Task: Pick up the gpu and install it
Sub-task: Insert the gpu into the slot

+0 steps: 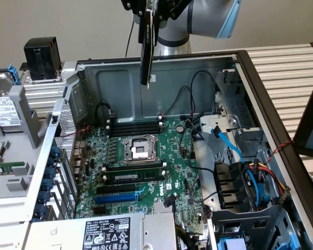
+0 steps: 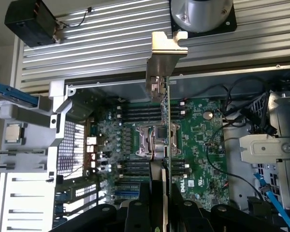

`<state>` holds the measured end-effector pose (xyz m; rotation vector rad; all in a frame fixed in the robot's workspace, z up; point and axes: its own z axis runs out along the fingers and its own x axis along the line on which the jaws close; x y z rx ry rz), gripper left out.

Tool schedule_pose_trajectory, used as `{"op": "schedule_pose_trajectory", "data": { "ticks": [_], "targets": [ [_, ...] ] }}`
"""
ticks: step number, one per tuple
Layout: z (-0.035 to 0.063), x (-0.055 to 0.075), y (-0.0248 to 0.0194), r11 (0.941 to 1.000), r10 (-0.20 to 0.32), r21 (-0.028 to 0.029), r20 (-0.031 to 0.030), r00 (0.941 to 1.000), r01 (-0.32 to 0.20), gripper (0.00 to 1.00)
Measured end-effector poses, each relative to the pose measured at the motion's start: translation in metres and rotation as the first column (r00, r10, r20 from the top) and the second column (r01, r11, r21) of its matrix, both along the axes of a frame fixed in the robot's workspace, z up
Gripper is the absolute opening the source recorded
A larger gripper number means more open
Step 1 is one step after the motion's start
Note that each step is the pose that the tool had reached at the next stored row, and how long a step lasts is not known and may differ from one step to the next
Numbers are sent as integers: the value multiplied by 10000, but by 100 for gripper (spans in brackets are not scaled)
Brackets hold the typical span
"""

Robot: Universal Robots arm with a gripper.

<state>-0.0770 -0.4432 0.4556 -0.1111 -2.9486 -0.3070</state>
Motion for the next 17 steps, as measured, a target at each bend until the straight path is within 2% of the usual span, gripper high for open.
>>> {"op": "schedule_pose_trajectory", "data": {
  "ticks": [4,9,14,17],
  "targets": [
    [-1,0,-1,9978,660,0,-12,9978,-660,27],
    [-5,0,0,9878,1558,-1,-12,9878,-1558,27],
    [-10,0,0,9696,2449,-7,22,9696,-2449,27],
    [-14,0,-1,9549,2969,-29,97,9549,-2969,27]
  ]
}}
